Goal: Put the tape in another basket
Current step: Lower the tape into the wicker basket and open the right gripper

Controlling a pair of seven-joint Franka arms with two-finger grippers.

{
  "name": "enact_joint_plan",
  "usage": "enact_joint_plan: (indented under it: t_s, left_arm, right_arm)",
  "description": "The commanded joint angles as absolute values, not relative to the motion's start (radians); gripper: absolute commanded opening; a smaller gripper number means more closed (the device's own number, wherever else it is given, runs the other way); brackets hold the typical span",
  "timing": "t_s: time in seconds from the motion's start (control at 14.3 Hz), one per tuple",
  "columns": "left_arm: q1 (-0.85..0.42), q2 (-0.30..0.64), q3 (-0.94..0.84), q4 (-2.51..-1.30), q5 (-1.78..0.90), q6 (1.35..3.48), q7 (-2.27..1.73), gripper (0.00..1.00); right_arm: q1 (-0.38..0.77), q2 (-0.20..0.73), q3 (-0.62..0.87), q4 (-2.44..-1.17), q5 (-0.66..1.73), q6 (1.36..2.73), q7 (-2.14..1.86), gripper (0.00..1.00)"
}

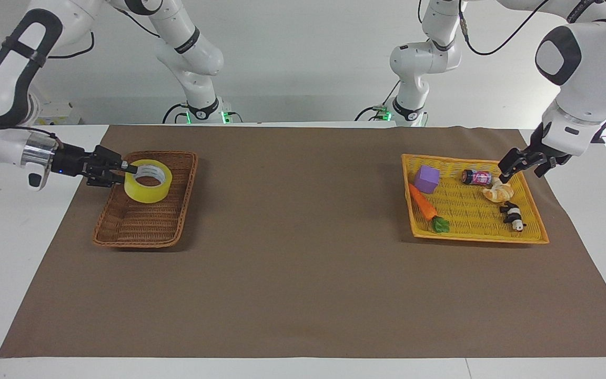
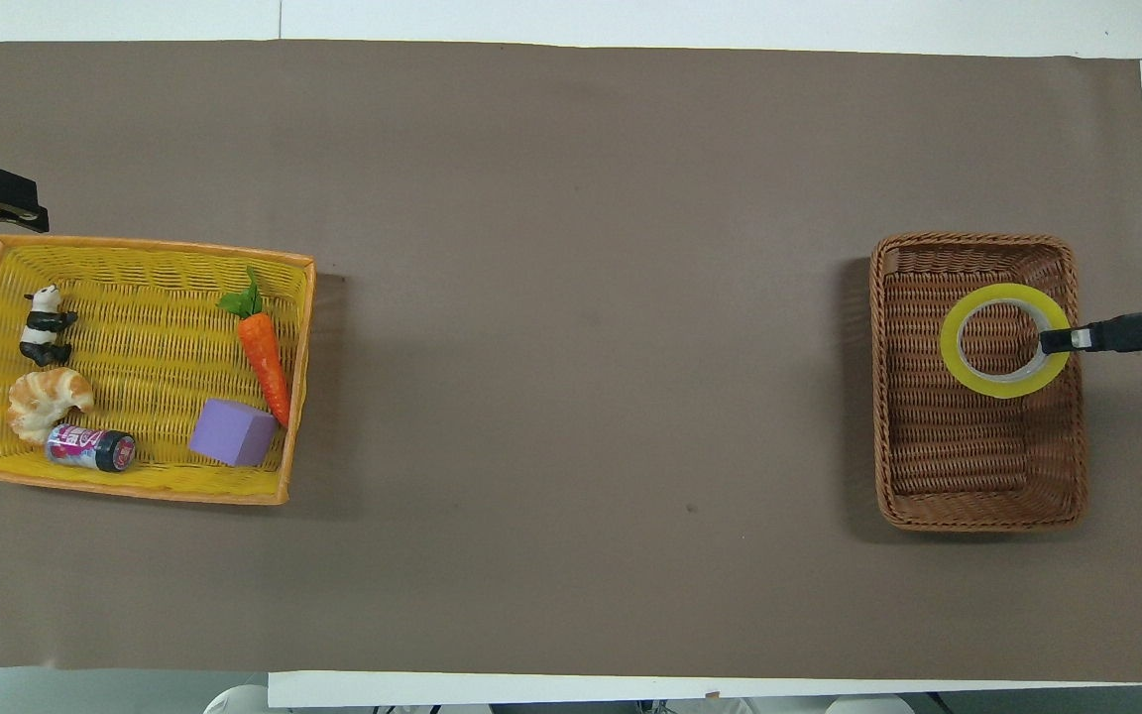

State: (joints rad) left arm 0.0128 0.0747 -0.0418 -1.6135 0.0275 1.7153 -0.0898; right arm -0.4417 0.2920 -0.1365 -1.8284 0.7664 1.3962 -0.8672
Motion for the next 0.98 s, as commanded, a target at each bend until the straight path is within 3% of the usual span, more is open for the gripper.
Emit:
enact_joint_plan:
  t_s: [0.0, 0.49, 0.91]
  left_arm:
    - [0.031, 0.055, -0.051, -1.626, 0.046, 1.700, -0.080, 1.00]
    - [-0.001, -0.012, -0.075, -1.620, 0.038, 1.525, -0.071, 1.00]
    - [0.003, -0.012, -0.106, -1.554, 0.002, 1.391, -0.072, 1.00]
  right_arm:
    - [-0.440, 0.331, -0.117, -1.805, 0.742, 1.376, -0.887, 0.00]
    - [-0.428, 0.347, -0.118, -1.890, 0.715, 1.434, -0.948, 0.00]
    - [-0.428, 0.337, -0.118, -1.930, 0.680, 1.463, -0.951, 0.00]
